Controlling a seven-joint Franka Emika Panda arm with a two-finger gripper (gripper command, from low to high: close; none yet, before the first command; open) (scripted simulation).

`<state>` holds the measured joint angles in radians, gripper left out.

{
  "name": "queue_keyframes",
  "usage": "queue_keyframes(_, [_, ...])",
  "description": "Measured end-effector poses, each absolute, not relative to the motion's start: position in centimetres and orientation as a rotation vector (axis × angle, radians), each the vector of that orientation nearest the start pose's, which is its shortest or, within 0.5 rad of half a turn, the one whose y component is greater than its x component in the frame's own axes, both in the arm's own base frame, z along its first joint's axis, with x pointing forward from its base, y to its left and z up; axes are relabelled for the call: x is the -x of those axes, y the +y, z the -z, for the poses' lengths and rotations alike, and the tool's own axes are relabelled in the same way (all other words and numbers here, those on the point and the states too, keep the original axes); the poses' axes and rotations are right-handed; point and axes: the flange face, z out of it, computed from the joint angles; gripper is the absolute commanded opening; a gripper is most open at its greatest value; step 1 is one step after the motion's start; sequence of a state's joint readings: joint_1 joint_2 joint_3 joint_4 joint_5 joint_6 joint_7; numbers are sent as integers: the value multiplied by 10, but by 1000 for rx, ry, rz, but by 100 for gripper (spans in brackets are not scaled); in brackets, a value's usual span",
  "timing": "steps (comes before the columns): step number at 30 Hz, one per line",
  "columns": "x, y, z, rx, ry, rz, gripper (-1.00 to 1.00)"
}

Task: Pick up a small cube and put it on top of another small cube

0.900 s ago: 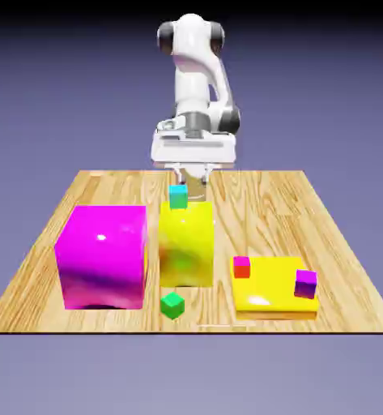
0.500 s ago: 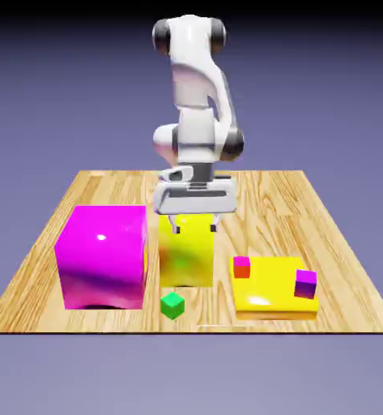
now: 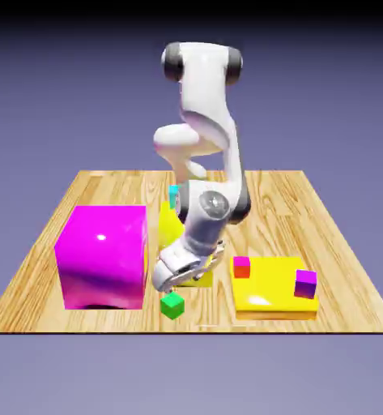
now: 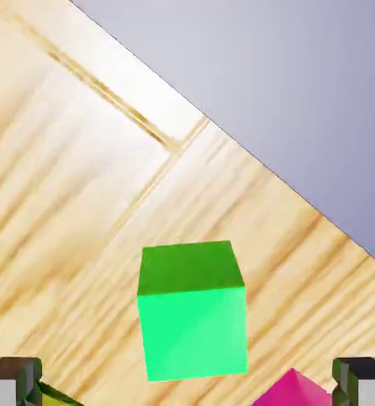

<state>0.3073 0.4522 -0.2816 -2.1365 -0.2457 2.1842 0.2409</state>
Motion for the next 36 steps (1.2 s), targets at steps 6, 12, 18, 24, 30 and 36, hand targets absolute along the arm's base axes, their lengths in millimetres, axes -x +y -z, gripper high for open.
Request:
queue_keyframes(6, [-510,-17,-110,3433,42,-630,-100])
queue_keyframes(12, [-526,-1,-178,3426,63,-633,-100])
queue_keyframes(18, [-496,-12,-249,3352,330,-659,-100])
queue_keyframes(24, [-456,-22,-312,3271,565,-687,-100])
queue_keyframes(30, [-406,-28,-366,3194,769,-714,-100])
queue_keyframes(36, [-350,-33,-408,3120,964,-740,-100])
